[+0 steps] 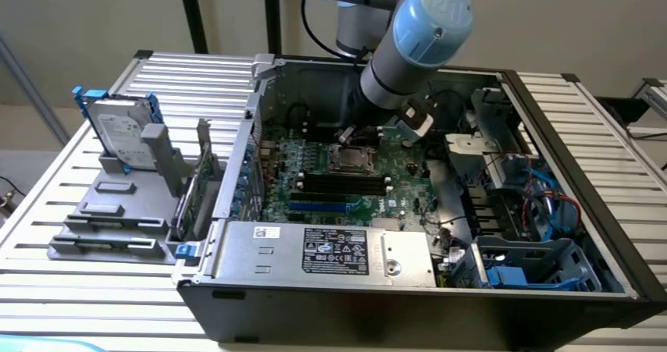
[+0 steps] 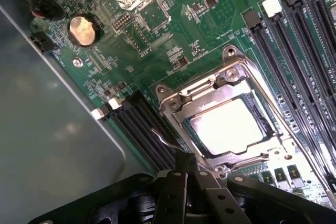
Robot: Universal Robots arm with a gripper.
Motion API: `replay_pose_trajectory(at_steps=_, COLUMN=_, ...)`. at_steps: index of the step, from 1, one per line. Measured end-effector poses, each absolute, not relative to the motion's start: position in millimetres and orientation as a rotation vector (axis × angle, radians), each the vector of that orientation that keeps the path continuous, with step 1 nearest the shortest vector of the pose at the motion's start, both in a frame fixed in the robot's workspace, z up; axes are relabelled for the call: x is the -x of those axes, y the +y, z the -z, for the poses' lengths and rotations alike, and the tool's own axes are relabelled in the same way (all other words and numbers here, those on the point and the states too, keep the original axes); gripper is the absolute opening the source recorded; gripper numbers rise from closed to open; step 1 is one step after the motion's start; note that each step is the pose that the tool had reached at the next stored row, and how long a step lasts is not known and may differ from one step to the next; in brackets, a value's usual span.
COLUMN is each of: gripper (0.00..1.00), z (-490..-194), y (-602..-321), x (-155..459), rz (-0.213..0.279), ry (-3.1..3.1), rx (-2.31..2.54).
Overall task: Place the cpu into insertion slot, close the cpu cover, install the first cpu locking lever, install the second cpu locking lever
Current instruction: 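Install the first cpu locking lever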
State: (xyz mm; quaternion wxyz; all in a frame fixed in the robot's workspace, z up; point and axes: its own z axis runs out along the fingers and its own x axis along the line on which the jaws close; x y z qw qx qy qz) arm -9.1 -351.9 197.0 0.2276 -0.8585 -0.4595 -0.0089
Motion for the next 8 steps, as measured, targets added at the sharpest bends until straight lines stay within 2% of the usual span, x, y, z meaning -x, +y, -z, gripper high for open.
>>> replay_pose_trajectory(at_steps=8, gripper=0.11, z=-197.1, y=-351.5, x=9.6, rz=0.028, ry=-1.264, rx=2.36)
